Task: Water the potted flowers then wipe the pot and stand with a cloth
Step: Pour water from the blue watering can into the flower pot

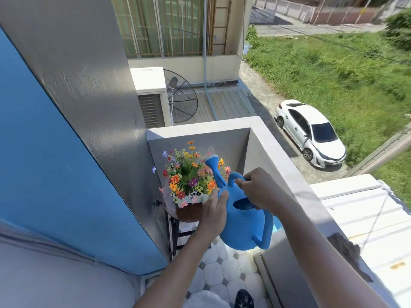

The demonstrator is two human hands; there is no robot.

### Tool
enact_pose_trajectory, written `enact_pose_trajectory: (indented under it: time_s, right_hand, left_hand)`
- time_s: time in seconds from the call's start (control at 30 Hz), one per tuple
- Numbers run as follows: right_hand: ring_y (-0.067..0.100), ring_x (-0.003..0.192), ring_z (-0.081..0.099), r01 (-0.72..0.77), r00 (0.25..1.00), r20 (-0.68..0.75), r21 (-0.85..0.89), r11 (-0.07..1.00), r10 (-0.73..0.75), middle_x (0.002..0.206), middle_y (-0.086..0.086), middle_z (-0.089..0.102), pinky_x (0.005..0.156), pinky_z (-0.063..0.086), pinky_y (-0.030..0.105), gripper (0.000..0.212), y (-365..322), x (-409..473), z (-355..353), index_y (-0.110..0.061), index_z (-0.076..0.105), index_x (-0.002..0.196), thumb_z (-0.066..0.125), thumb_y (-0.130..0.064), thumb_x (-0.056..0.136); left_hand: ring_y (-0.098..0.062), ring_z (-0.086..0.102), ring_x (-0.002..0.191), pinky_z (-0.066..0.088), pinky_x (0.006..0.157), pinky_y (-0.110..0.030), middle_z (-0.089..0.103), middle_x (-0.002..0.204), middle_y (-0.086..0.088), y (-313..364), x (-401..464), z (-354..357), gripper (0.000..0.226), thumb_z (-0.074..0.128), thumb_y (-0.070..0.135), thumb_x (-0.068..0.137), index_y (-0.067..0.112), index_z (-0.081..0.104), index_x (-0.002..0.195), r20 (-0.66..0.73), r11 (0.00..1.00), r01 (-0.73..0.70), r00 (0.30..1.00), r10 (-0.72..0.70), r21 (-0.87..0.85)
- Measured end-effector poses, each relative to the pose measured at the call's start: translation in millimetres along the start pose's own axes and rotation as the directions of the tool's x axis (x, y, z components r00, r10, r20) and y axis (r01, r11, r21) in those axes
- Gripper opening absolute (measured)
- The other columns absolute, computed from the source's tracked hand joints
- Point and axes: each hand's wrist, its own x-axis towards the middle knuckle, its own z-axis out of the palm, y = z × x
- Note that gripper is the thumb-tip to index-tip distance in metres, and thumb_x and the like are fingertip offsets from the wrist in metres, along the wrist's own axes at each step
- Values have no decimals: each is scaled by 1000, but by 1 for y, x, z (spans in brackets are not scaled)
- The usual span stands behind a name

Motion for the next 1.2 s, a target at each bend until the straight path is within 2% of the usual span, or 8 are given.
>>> enact_pose_trajectory:
  time_s: [0.23,0.4,0.5,0.67,0.83,0.93,1.07,1.2]
  right_hand:
    - [24,42,51,-80,997,-13,3,997,80,66,16,55,43,41,24,33,16,-5,-9,-1,55,72,52,-23,97]
    - [32,55,61,-63,998,30,-2,998,63,70,17,57,52,47,30,25,17,-9,-4,2,59,84,49,-16,98]
    - [22,48,55,-38,999,22,-1,999,38,70,18,62,47,48,27,33,10,-13,2,3,59,88,50,-26,99]
    - [25,42,57,41,998,41,4,999,-41,90,29,70,45,50,29,38,-9,-14,14,7,66,95,54,-29,98]
    - [22,41,57,82,994,76,18,996,-83,85,26,69,47,56,33,38,-23,-17,33,5,65,91,52,-30,100]
    - [22,44,60,89,992,84,12,996,-90,87,26,70,52,60,37,38,-25,-20,42,2,65,89,51,-32,100]
    - [20,44,57,89,990,113,11,996,-89,85,26,68,52,58,35,37,-24,-28,49,3,65,93,52,-31,100]
    - [22,45,59,93,987,130,-5,996,-91,88,27,70,51,56,32,37,-21,-35,51,2,66,94,53,-32,100]
  left_hand:
    - [-24,63,90,50,85,-53,64,94,-7,8,-7,19,38,33,52,93,22,55,101,67,1000,17,998,-16,-17]
    - [-22,64,92,52,85,-51,65,97,-5,2,-13,19,35,33,51,93,26,55,103,56,999,39,998,-37,-26]
    - [-20,63,93,52,85,-50,65,98,-4,-3,-17,11,37,32,54,93,28,56,102,6,999,40,999,-40,-23]
    - [-22,62,88,47,75,-43,64,92,-5,-5,-26,-14,32,34,43,100,19,55,104,-71,999,26,997,-27,-23]
    - [-15,60,94,51,84,-43,62,98,2,-9,-34,-38,30,32,42,102,23,52,112,-114,999,35,993,-35,0]
    - [-10,59,90,51,81,-42,60,97,4,-14,-42,-45,31,30,44,101,23,50,112,-125,998,54,991,-49,32]
    - [7,44,80,36,76,-28,45,91,17,-17,-52,-49,26,30,40,103,26,46,117,-146,996,60,988,-50,69]
    - [-8,55,93,45,76,-29,57,98,10,-26,-62,-44,28,30,43,102,28,48,116,-142,995,62,989,-51,74]
